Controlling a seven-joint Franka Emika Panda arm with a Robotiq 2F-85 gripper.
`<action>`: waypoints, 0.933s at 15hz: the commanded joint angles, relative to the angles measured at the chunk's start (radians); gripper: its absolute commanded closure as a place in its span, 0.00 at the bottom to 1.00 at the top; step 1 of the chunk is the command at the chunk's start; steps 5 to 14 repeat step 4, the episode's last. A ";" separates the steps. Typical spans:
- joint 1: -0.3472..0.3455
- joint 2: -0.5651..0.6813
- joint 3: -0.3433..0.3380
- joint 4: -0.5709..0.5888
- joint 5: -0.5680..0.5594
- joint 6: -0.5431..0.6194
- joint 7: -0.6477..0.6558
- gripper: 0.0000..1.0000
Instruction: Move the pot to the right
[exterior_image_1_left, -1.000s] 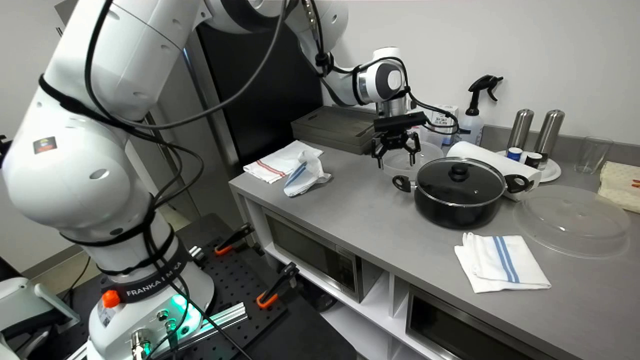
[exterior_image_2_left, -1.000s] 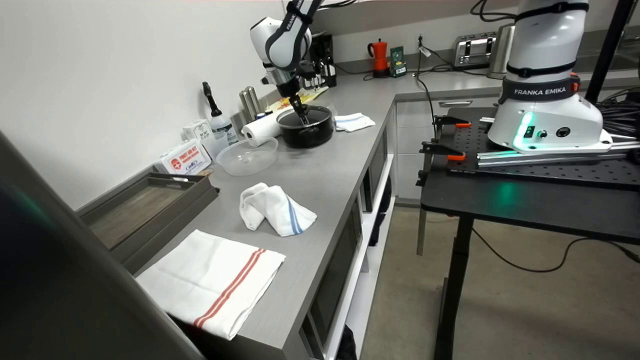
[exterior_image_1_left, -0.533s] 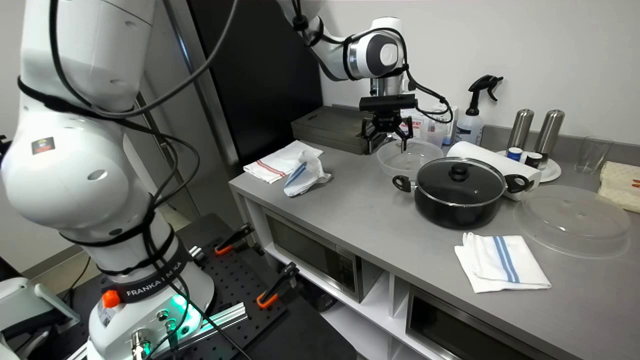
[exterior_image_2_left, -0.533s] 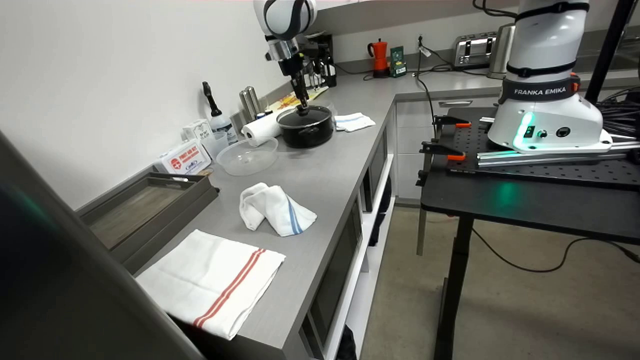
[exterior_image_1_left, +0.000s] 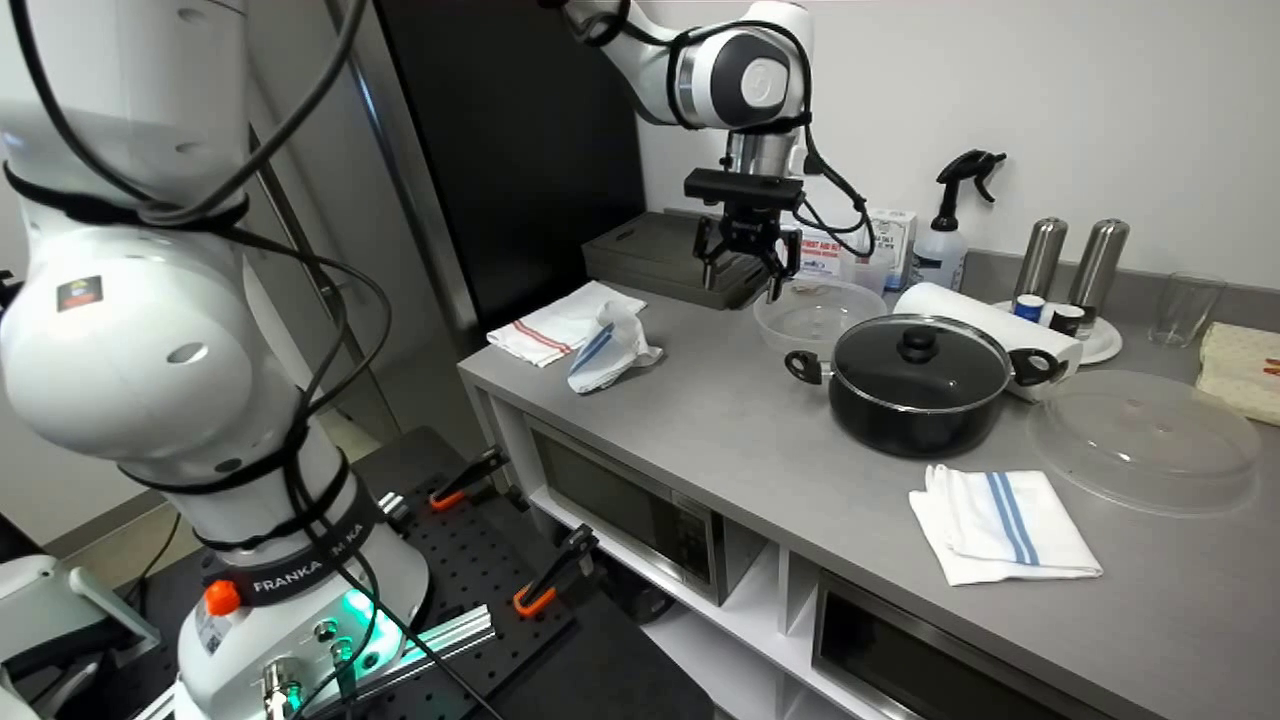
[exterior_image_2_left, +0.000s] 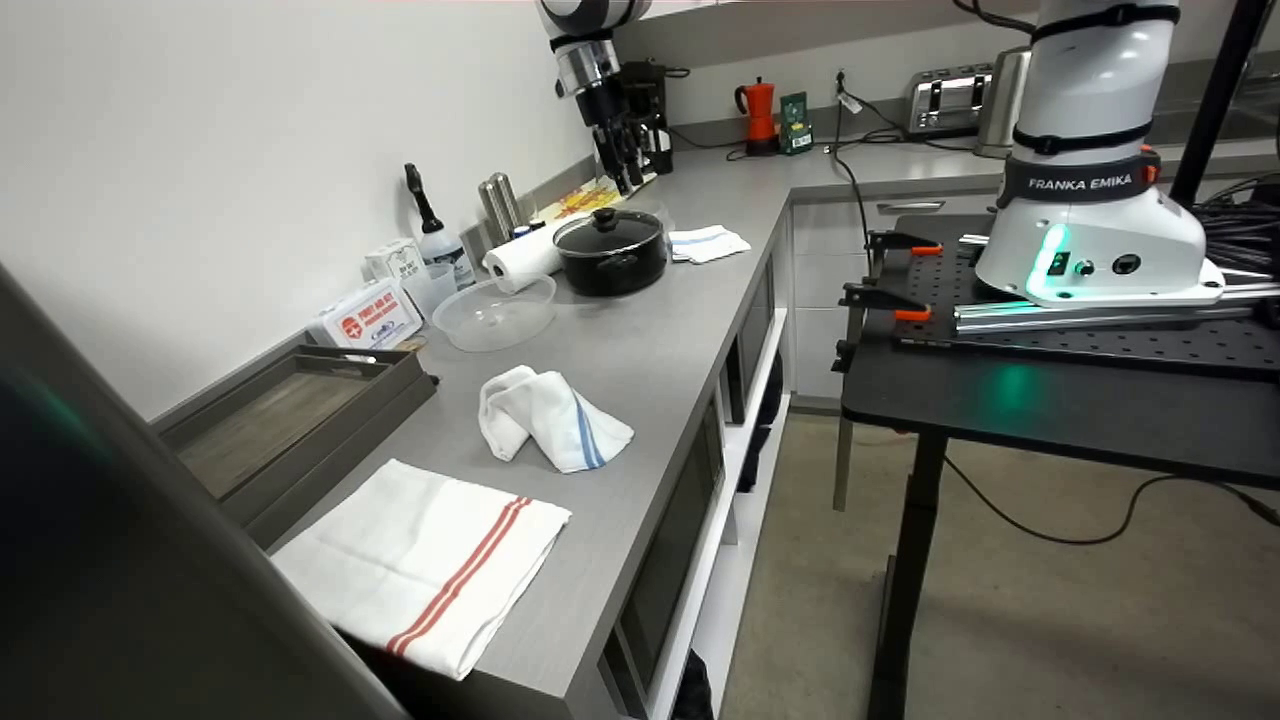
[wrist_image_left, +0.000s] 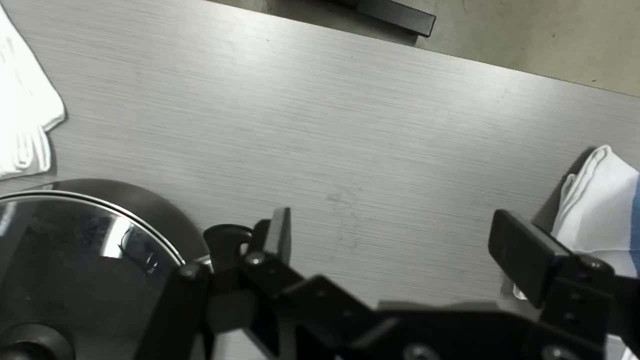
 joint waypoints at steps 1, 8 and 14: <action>0.003 0.004 -0.003 0.003 0.001 -0.001 -0.001 0.00; 0.004 0.011 -0.002 0.005 0.001 -0.001 -0.001 0.00; 0.004 0.011 -0.002 0.005 0.001 -0.001 -0.001 0.00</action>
